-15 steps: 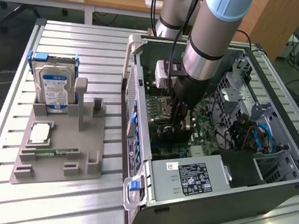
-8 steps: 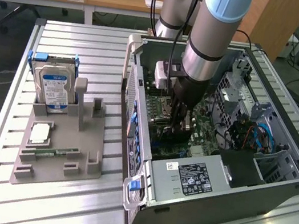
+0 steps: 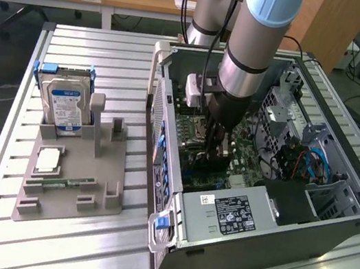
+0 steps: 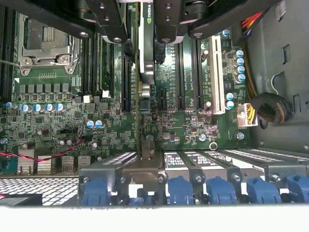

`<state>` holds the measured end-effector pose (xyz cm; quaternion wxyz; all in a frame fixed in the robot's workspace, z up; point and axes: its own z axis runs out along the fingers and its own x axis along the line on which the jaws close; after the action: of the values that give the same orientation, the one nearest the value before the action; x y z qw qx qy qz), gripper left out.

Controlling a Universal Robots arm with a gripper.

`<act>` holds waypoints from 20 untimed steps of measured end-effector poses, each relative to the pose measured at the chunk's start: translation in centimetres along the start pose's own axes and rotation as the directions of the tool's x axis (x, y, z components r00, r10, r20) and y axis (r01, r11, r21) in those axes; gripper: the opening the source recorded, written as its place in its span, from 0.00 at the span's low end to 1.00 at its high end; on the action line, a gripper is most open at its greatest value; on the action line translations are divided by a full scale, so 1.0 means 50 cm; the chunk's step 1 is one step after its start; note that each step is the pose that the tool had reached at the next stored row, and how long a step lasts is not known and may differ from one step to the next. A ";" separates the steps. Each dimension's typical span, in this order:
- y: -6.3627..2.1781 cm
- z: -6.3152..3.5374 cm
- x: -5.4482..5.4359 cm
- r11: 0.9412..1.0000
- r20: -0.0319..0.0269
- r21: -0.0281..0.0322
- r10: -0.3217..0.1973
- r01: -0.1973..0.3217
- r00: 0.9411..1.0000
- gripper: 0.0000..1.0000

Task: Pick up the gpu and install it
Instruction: 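Insert the gpu into the slot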

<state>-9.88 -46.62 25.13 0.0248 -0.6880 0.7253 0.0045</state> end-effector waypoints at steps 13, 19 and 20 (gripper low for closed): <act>0.001 0.001 0.000 1.000 0.000 0.000 0.000 0.000 1.000 0.26; 0.000 0.002 0.000 1.000 0.000 0.000 0.000 0.000 1.000 0.26; 0.000 0.002 0.000 1.000 0.000 0.000 0.000 0.000 1.000 0.26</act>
<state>-9.90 -46.62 25.04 0.0249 -0.6879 0.7253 0.0045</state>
